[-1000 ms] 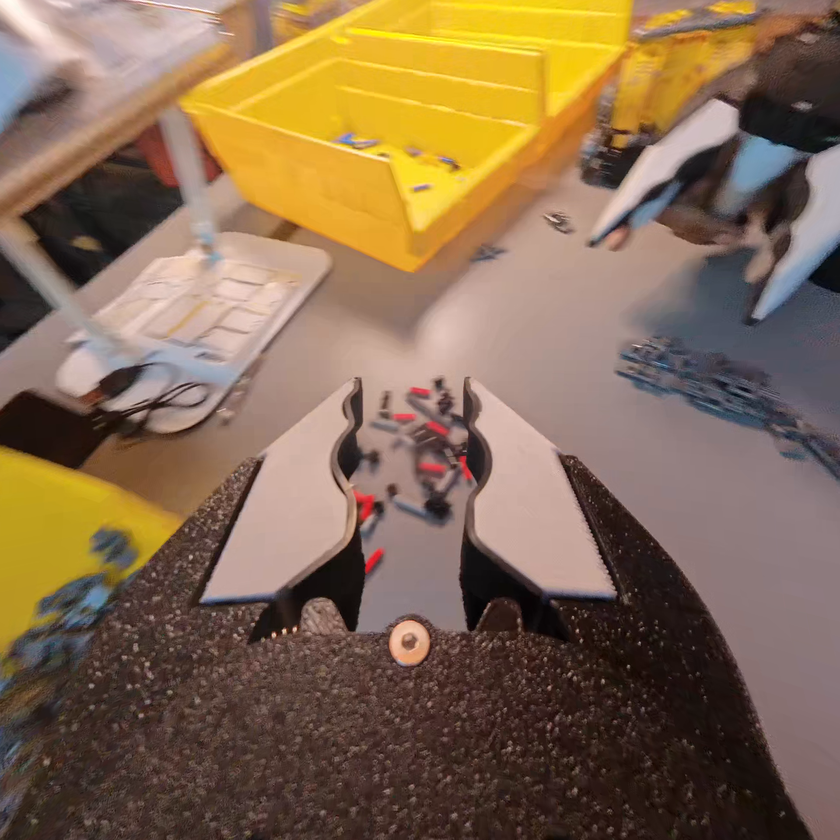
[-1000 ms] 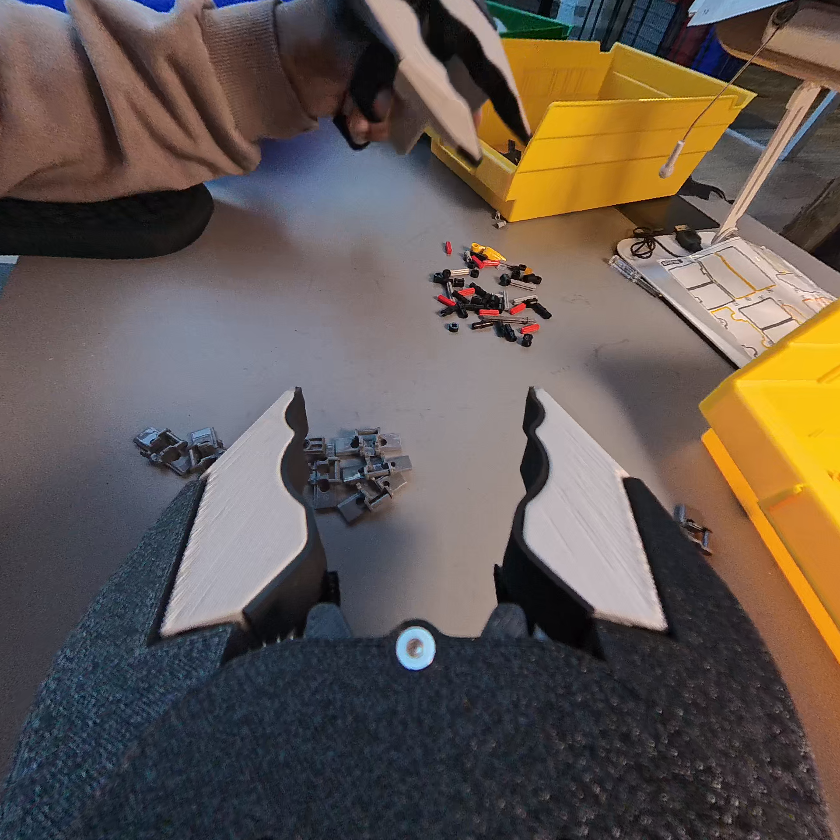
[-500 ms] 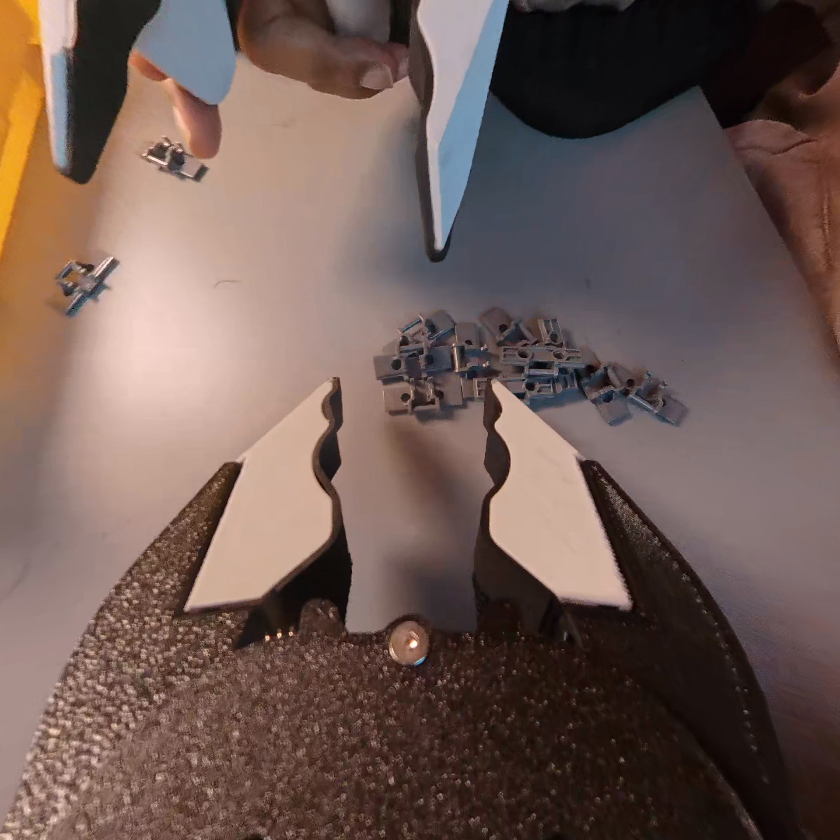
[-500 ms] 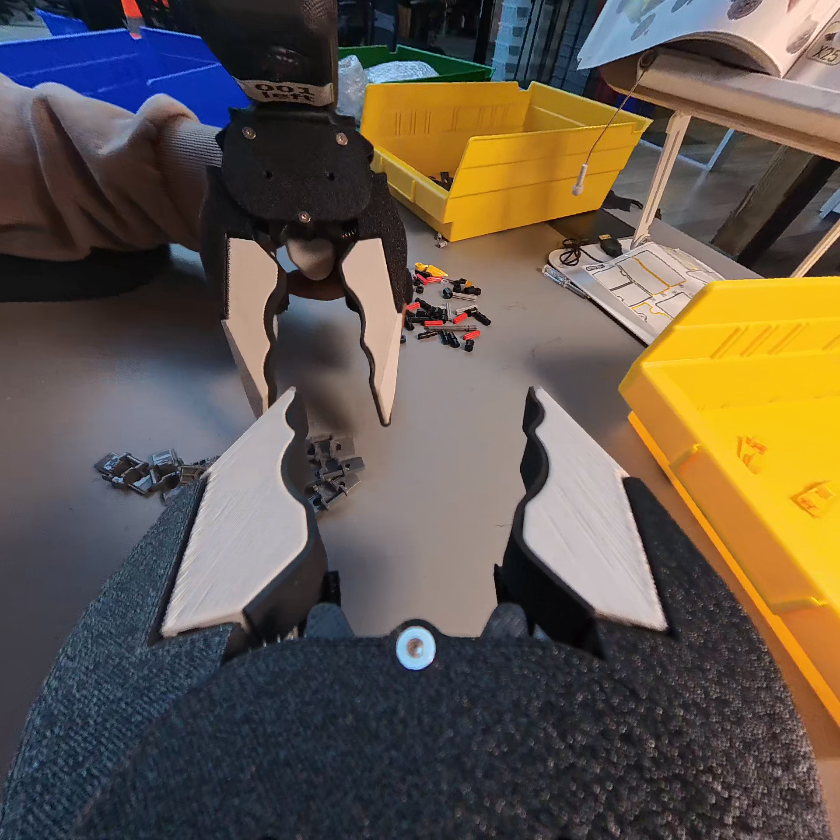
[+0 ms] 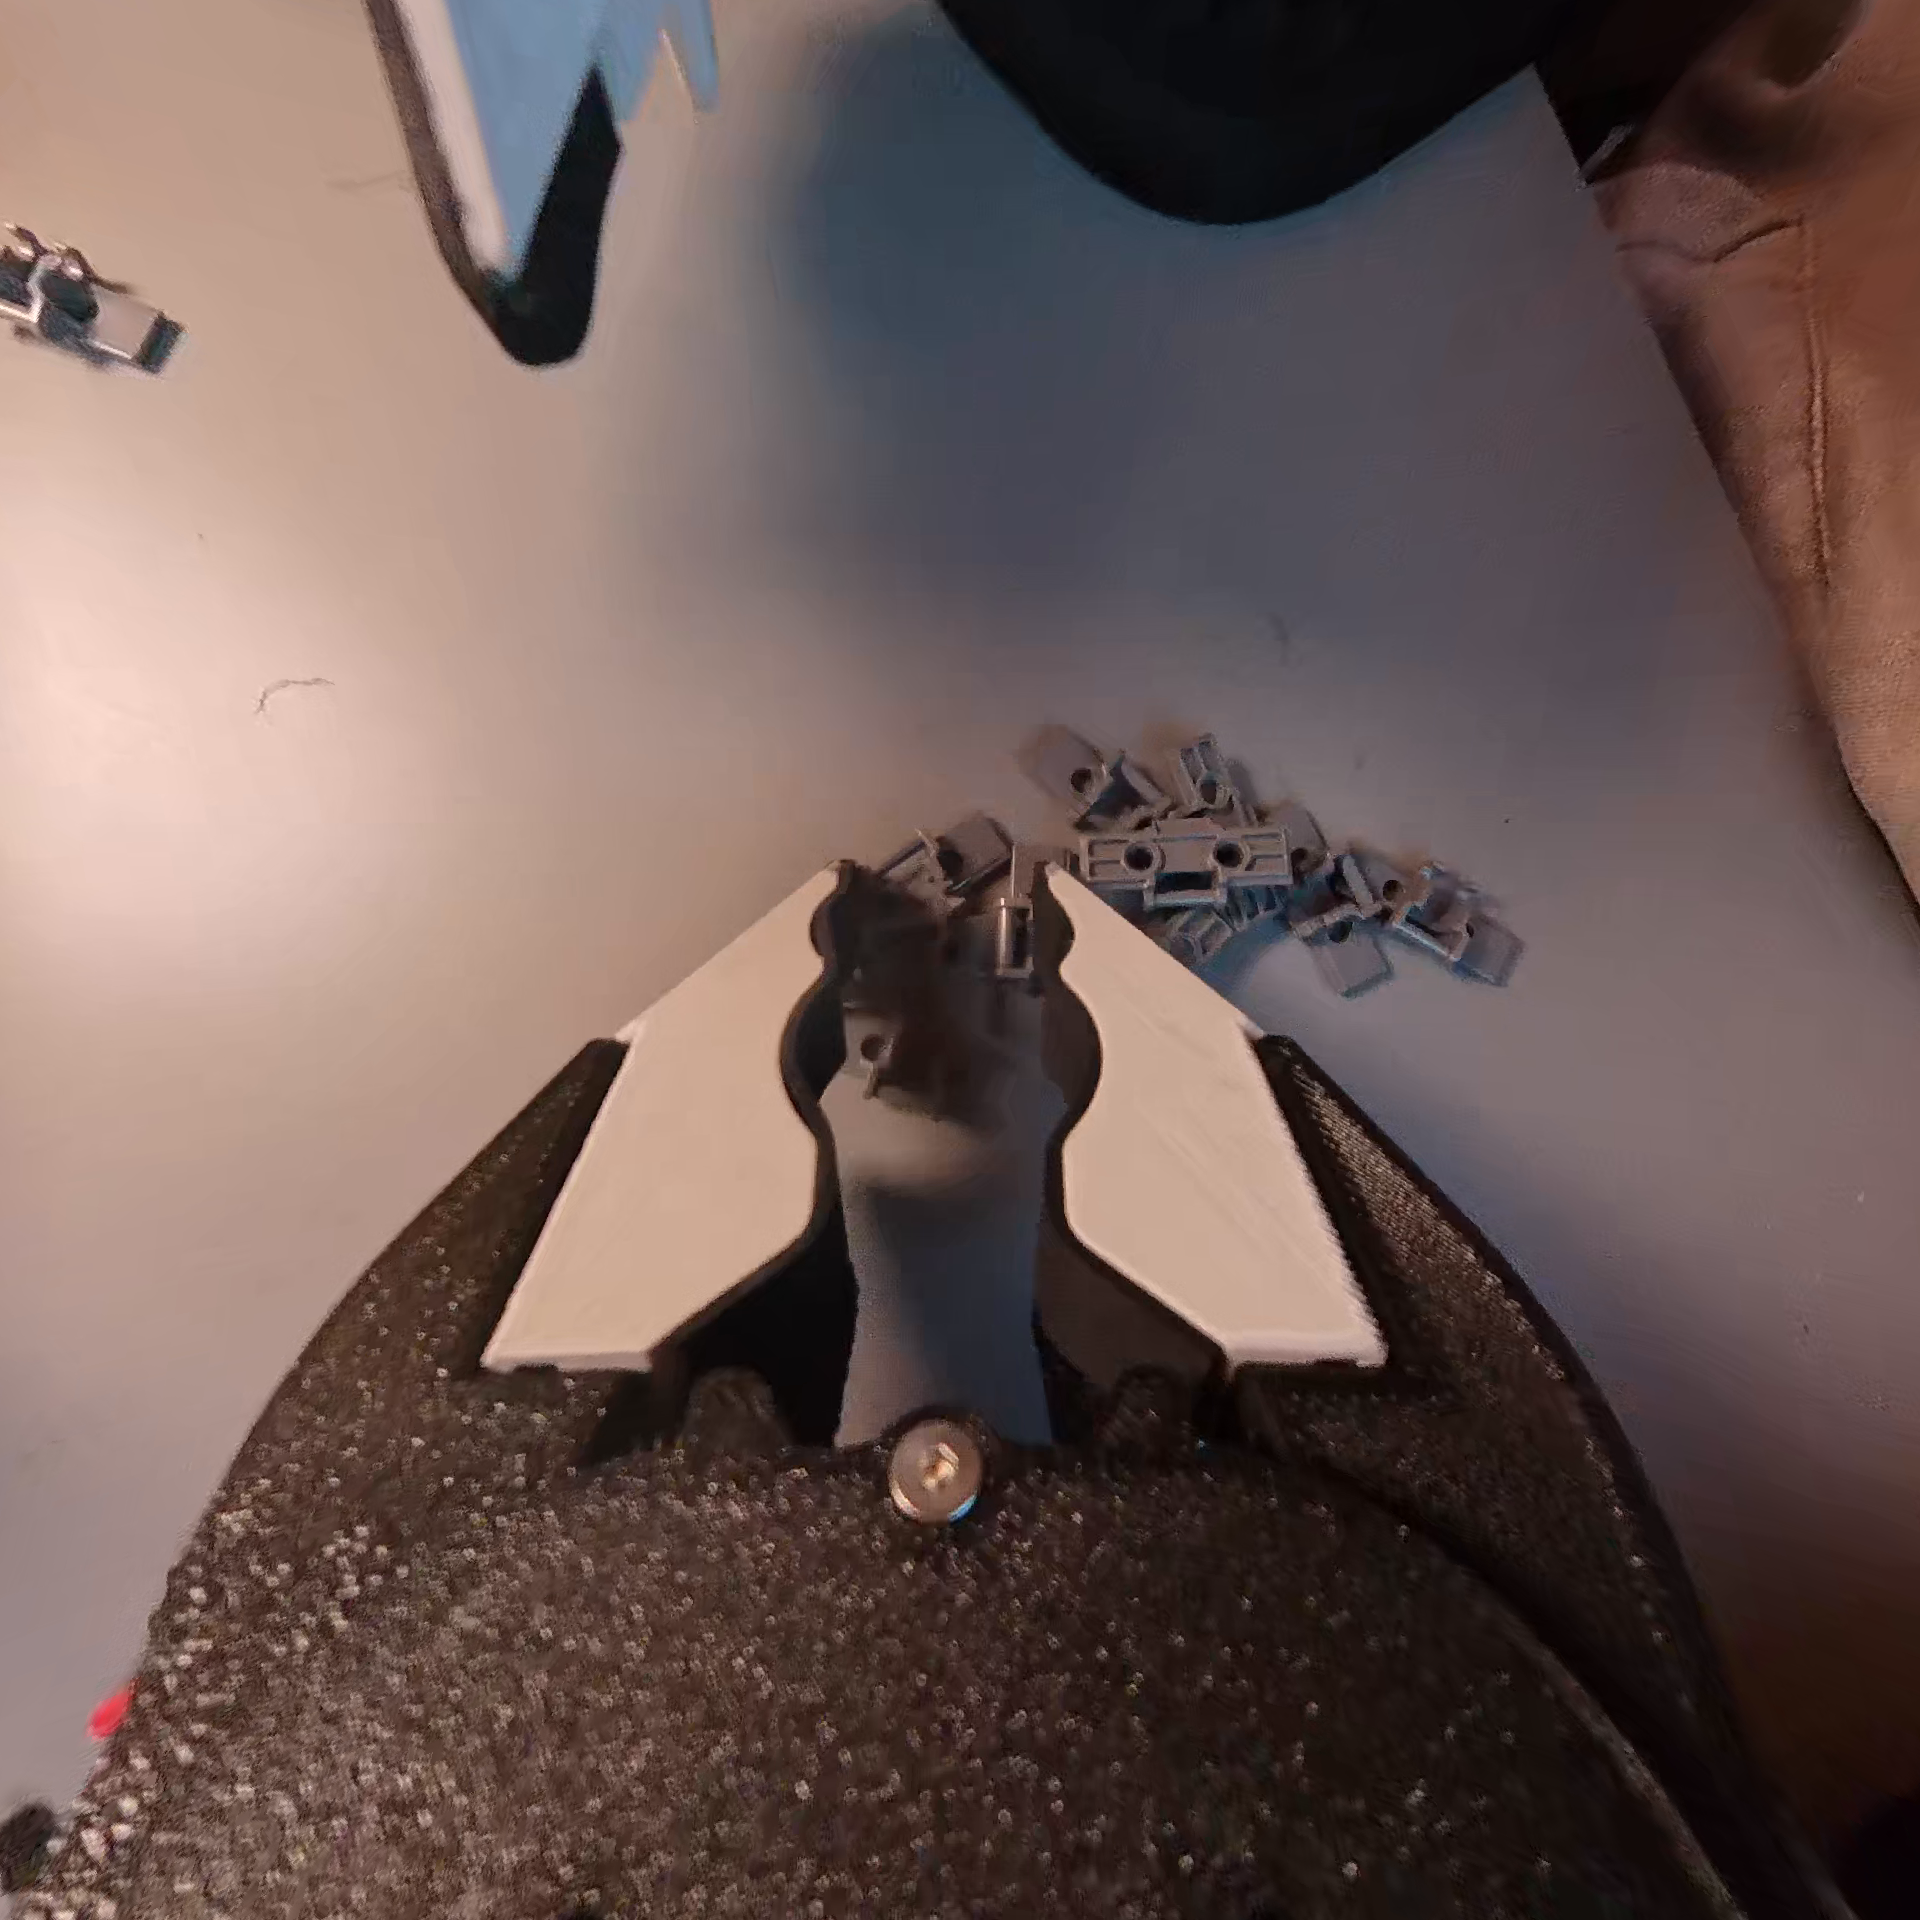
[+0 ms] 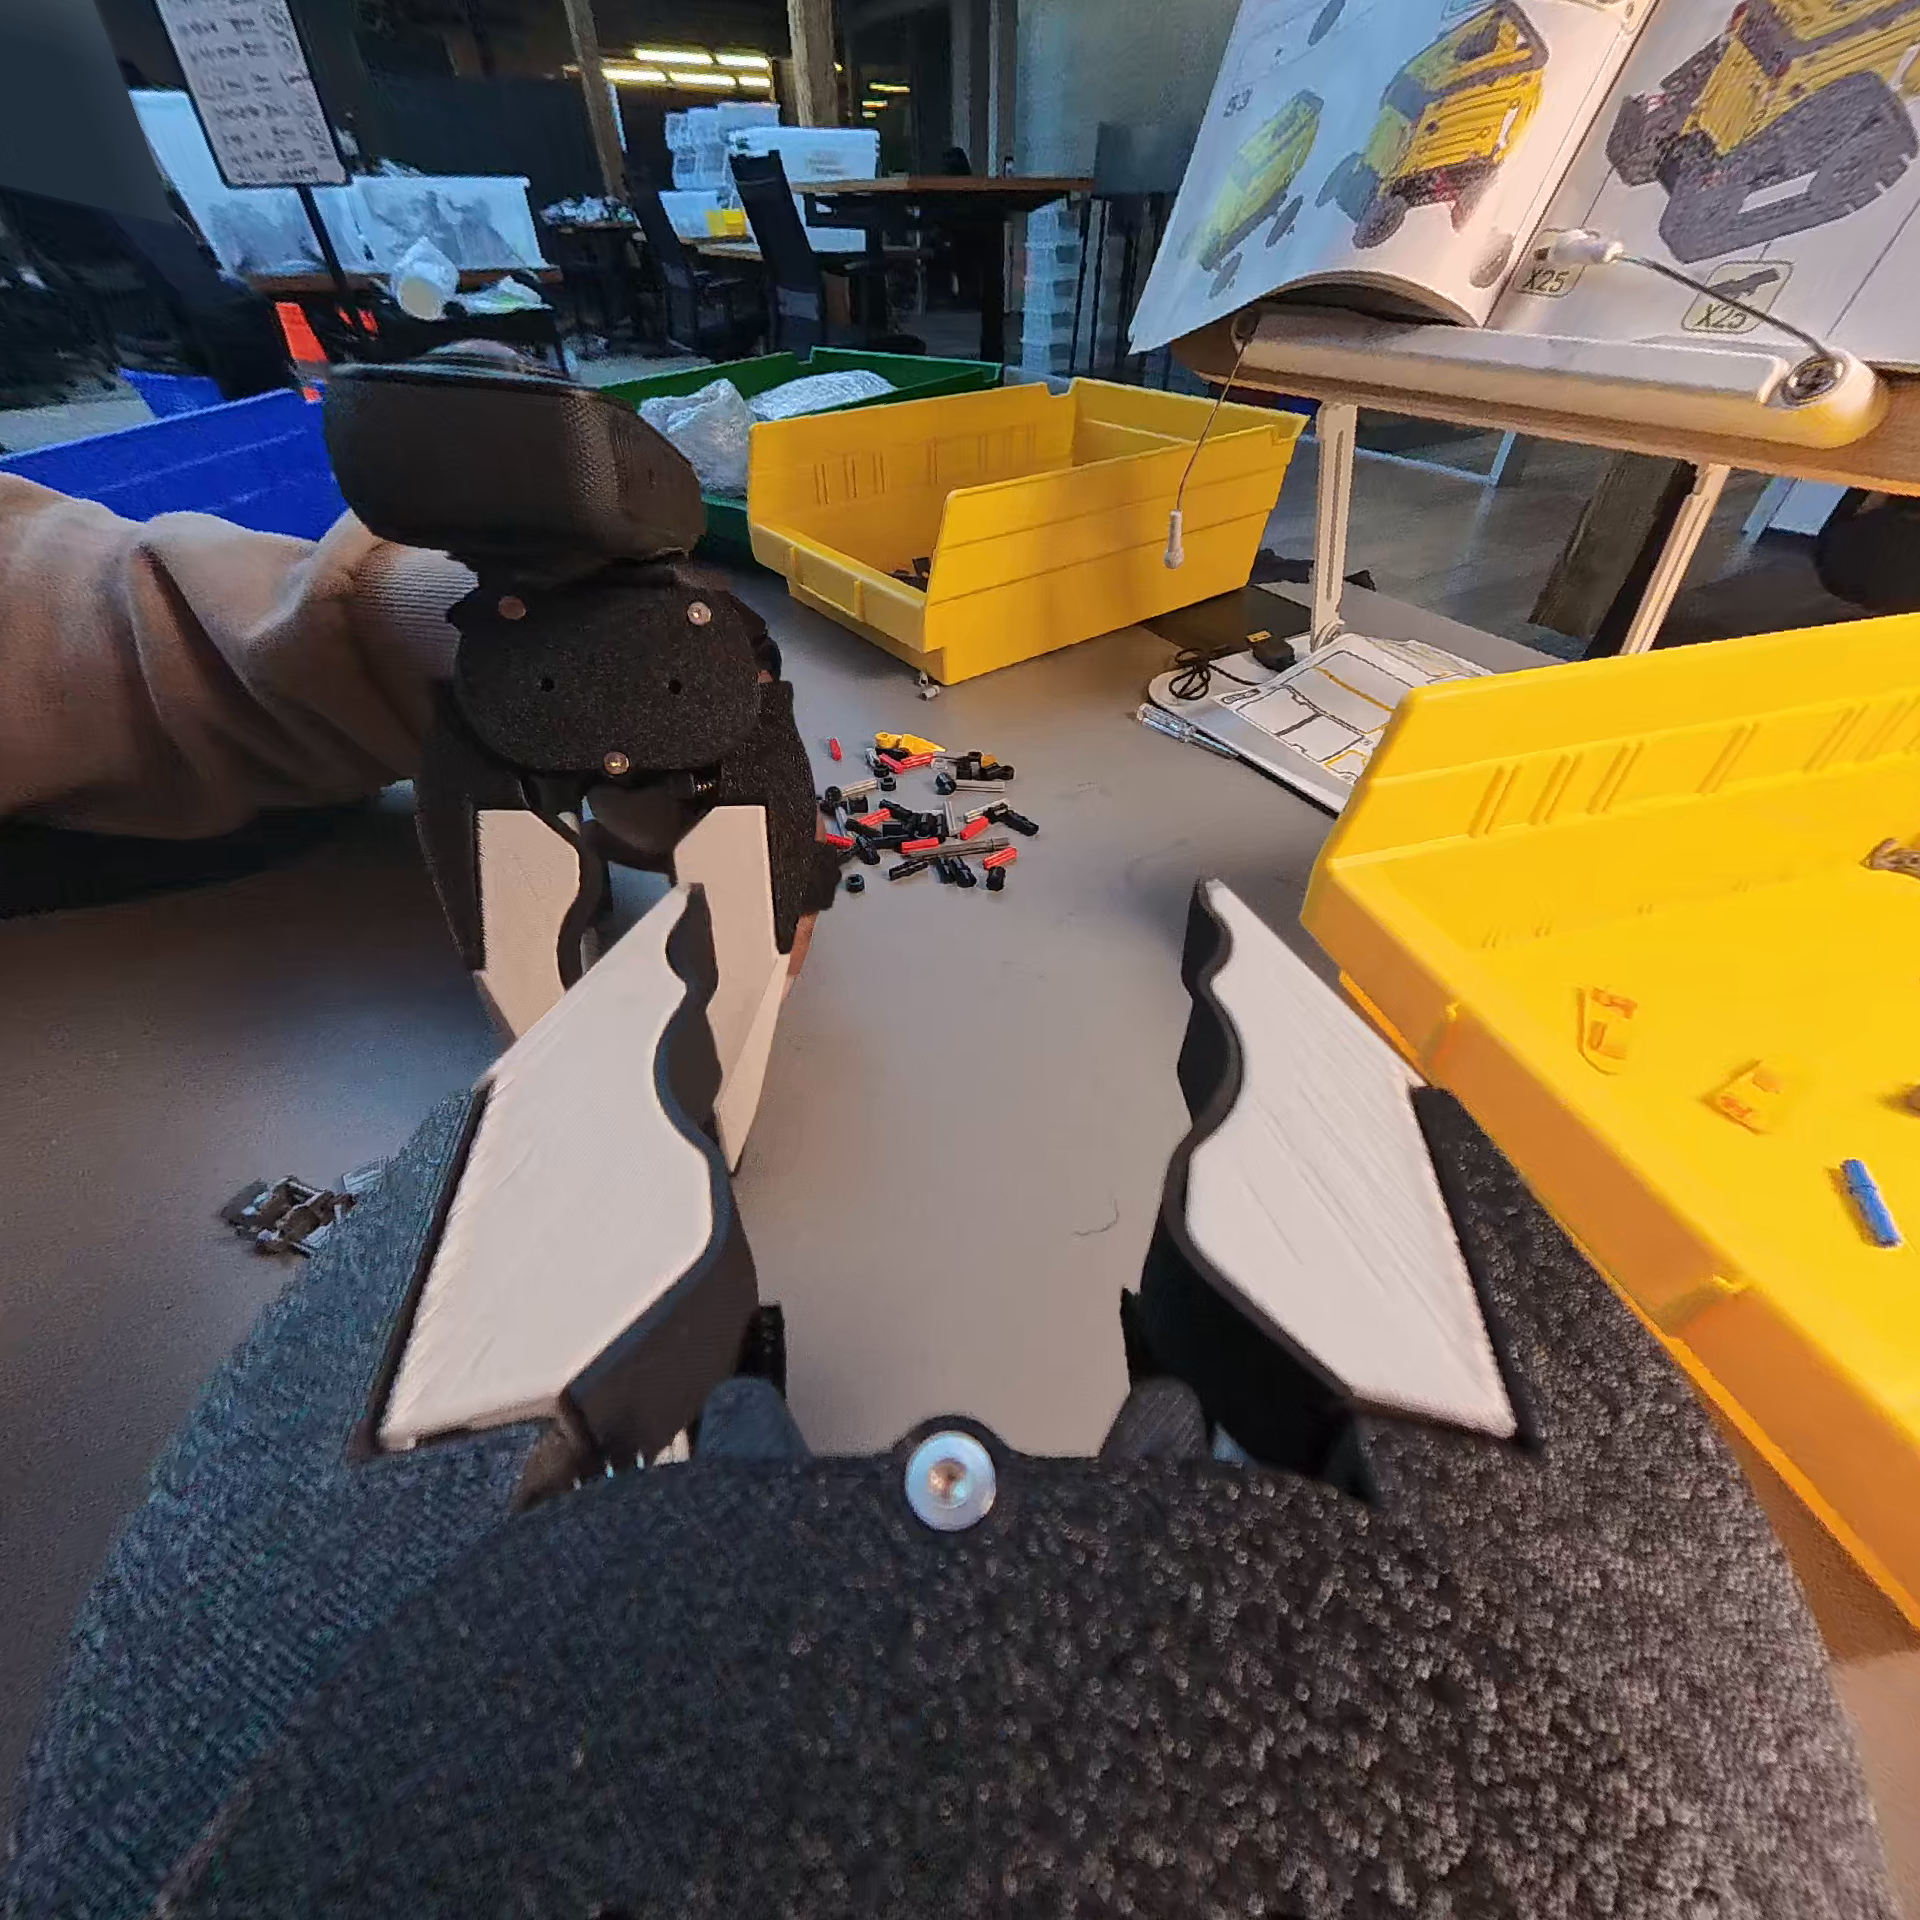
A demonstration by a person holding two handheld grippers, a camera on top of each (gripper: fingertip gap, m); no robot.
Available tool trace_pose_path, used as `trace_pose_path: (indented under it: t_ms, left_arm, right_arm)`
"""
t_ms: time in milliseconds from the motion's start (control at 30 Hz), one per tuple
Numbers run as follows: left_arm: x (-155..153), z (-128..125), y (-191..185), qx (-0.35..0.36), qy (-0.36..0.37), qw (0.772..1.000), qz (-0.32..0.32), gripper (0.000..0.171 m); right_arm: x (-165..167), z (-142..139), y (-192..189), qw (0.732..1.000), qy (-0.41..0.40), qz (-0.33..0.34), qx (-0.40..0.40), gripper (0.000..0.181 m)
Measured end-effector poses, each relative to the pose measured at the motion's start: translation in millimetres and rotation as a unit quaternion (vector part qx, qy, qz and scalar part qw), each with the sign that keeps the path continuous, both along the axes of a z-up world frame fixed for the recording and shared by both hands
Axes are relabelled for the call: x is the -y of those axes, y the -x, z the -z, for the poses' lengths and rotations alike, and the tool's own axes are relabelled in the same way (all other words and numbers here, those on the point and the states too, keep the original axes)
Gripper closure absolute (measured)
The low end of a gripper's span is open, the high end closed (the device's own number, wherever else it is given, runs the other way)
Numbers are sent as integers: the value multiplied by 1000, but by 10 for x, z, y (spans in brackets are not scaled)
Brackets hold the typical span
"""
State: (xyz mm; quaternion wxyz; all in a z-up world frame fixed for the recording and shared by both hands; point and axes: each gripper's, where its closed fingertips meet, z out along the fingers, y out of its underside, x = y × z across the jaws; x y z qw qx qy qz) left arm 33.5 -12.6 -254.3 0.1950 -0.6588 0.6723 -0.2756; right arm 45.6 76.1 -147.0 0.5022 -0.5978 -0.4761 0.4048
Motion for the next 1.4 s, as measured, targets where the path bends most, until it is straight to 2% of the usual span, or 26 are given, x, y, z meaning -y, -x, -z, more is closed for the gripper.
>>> trace_pose_path:
  t_ms: [267,367,433,567,733,800,967,1133,1333,1400]
  left_arm:
    - [202,-5,386,-56,21,998,-12,144]
    - [247,4,552,-69,16,997,-31,147]
    - [292,4,637,-65,18,997,-46,149]
    - [320,-117,770,-29,1,995,-93,144]
    - [443,-330,977,13,-10,990,-137,134]
    - [569,-304,1043,6,2,990,-139,127]
    - [844,-82,1116,-43,3,991,-125,118]
    - [836,30,1212,-75,-29,987,-137,127]
    - [748,28,1158,-56,-47,987,-146,146]
    - [710,28,1131,-45,-48,987,-148,146]
  right_arm:
    - [123,147,67,999,-11,-29,39,94]
    - [402,288,126,992,-2,-104,72,98]
    - [674,456,130,978,-3,-168,122,98]
    - [1248,908,-35,921,-2,-288,261,112]
    - [1328,1034,66,911,-36,-276,304,132]
    - [1297,1063,144,911,-54,-261,314,134]
    - [1299,1054,430,918,-72,-242,305,151]
    - [1080,1025,711,936,-116,-169,287,158]
    - [931,853,696,957,-98,-137,235,148]
    - [875,811,649,963,-94,-125,222,145]
